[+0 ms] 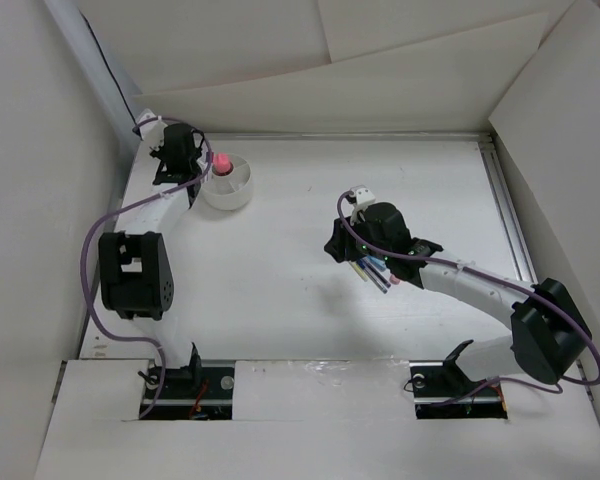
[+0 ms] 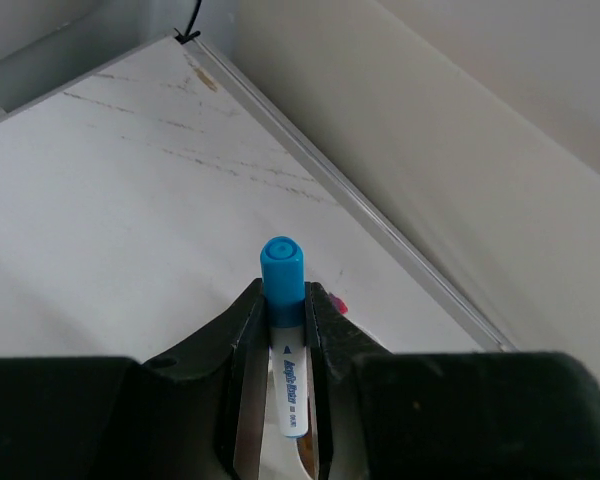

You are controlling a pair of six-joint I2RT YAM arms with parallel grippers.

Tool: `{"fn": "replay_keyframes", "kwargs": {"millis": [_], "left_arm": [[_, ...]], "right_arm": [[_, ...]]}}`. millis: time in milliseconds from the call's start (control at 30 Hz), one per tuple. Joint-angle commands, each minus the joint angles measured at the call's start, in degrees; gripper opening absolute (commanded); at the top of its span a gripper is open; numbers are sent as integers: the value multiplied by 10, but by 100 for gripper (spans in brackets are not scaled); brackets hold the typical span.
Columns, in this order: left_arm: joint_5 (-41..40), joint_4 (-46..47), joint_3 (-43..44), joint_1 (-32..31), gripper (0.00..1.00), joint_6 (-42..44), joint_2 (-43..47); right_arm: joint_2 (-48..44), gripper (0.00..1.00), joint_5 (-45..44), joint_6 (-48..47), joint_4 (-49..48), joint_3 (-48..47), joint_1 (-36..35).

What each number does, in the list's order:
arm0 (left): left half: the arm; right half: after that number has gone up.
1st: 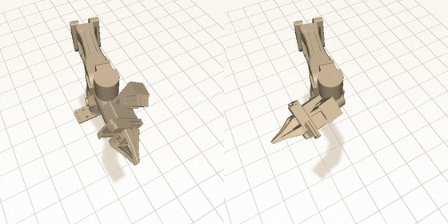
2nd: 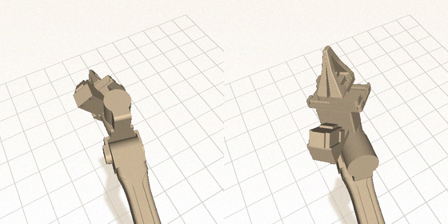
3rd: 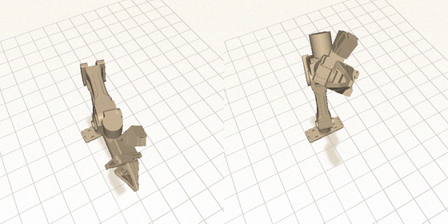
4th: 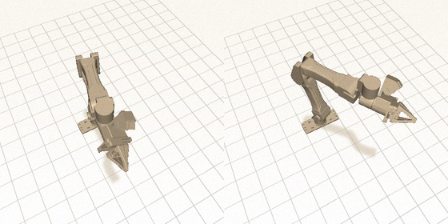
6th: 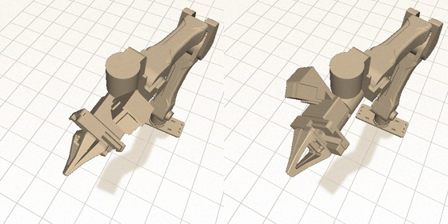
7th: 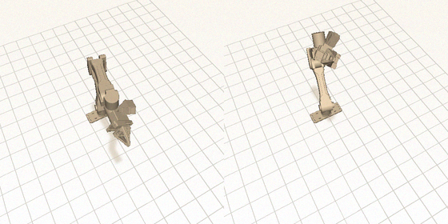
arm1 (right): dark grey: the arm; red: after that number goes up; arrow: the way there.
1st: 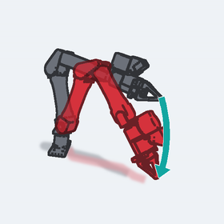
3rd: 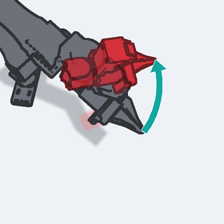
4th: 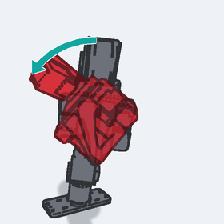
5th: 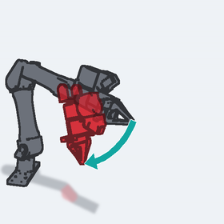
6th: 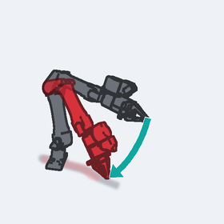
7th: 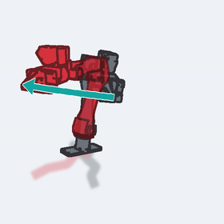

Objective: Sort the stationery into containers
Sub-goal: Place the pen in the storage box.

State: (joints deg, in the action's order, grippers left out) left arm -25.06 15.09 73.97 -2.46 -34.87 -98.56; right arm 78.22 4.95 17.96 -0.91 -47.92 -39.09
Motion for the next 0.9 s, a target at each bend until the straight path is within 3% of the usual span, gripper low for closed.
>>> {"fn": "replay_keyframes", "kwargs": {"millis": [0, 333, 733, 867], "left_arm": [[-50, -2, 55, 1, 8, 38, -26], [-67, 41, 80, -4, 8, 116, -78], [-70, 84, 75, -26, 10, 144, -112], [-70, 89, 59, -26, 18, 139, -112]], "right_arm": [[-20, 51, 0, 3, -30, -2, -5], [-15, 51, -6, 3, -30, -2, -5], [-10, 51, -21, 3, -30, -2, -5], [-10, 51, -33, 3, -30, -2, -5]]}}
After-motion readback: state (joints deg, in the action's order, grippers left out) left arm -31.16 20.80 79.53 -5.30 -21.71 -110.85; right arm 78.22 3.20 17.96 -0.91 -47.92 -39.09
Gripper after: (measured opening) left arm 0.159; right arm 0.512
